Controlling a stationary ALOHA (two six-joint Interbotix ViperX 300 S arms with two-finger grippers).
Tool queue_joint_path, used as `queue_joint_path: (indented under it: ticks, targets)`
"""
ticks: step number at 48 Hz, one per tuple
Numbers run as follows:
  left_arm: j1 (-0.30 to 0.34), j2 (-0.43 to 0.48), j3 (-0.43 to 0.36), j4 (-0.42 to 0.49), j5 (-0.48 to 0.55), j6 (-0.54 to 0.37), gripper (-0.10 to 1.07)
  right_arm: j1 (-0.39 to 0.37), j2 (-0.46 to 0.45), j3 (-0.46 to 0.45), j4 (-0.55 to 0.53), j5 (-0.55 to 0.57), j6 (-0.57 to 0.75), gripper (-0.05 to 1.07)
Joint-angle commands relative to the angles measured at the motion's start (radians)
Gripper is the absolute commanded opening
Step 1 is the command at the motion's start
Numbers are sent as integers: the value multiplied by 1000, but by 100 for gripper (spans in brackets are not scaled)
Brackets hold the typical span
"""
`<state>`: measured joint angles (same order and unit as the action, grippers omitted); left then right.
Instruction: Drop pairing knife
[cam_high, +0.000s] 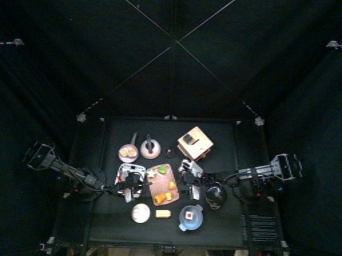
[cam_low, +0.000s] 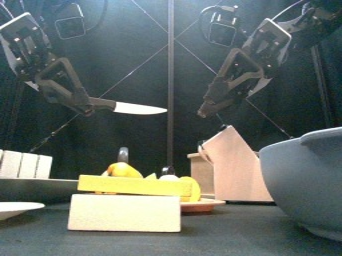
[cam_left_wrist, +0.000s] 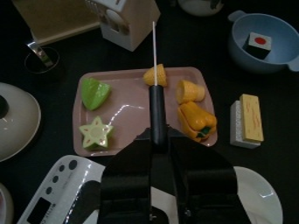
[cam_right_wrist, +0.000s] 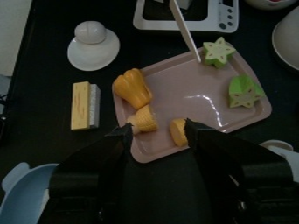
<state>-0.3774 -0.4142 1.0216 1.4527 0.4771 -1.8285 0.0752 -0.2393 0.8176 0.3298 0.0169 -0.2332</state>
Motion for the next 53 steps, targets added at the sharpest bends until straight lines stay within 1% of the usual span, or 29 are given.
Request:
queue_joint_path:
  ticks: [1, 6, 11, 16, 21, 25, 28, 35, 39, 46, 53]
  targets:
    - [-2, -6, -12, 6, 3, -2, 33, -5, -77, 6, -3, -14, -2, 86]
    - [-2, -8, -18, 6, -3, 0, 33, -5, -149, 28, -3, -32, -2, 86]
    - [0, -8, -26, 14, -5, 3, 33, -8, -224, 74, -6, -78, -3, 86]
    - [0, -8, -29, 29, -5, 8, 33, -18, -278, 127, -9, -141, -2, 86]
    - [2, -6, -32, 43, -6, 9, 33, -34, -311, 183, -9, -225, -2, 86]
    - [12, -8, -32, 51, 0, 8, 33, -37, -319, 213, -11, -275, -3, 86]
    - [32, -6, -29, 49, 8, 8, 33, -38, -321, 229, -20, -307, -3, 86]
    - [66, -8, -20, 48, 41, 8, 33, -38, -316, 241, -51, -351, -3, 86]
    - [81, -8, -8, 43, 83, 6, 33, -38, -311, 241, -69, -370, -2, 86]
    - [87, -18, 11, -6, 161, 3, 33, -32, -310, 244, -71, -370, 0, 86]
    - [87, -34, 26, -89, 241, 3, 33, -29, -316, 255, -67, -370, 0, 86]
